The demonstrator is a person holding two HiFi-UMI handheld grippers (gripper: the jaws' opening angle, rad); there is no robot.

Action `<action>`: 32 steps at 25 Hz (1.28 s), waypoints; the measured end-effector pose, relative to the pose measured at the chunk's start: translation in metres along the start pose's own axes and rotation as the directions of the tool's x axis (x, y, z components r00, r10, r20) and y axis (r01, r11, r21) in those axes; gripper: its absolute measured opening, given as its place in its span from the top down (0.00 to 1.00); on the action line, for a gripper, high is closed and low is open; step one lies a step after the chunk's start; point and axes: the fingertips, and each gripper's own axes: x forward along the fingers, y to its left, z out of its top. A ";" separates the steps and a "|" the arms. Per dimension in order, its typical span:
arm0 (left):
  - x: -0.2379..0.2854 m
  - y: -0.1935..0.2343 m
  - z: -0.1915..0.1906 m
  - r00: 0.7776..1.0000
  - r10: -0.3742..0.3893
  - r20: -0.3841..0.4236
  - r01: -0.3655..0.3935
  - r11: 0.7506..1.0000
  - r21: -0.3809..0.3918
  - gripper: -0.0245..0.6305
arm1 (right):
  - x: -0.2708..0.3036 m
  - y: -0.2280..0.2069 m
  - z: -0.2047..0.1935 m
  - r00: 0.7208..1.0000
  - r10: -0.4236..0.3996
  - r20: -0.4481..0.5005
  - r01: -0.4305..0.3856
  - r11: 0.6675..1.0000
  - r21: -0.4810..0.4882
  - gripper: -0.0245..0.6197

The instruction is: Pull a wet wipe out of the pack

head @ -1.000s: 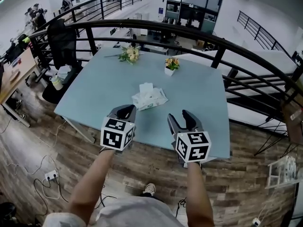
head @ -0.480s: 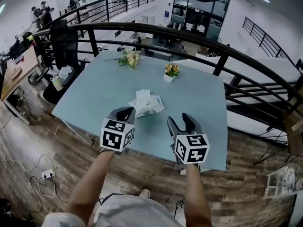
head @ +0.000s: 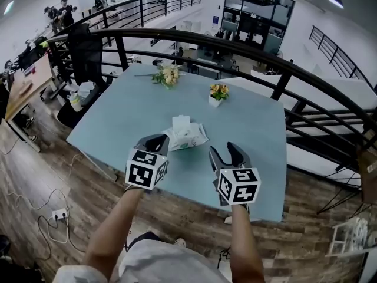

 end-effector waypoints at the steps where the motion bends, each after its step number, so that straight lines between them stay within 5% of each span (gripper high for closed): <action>1: 0.001 0.002 0.000 1.000 0.004 -0.001 -0.004 1.000 0.001 0.97 | 0.003 0.000 0.001 1.000 0.004 0.000 -0.004 1.000 0.001 0.60; 17: 0.031 0.049 0.007 1.000 0.013 0.009 -0.013 1.000 0.003 0.97 | 0.066 0.008 0.010 0.999 0.033 -0.011 -0.033 0.999 -0.005 0.60; 32: 0.107 0.117 0.023 0.991 -0.133 -0.003 0.133 0.991 0.034 0.97 | 0.156 0.006 0.030 0.995 -0.090 -0.041 0.091 0.996 0.026 0.60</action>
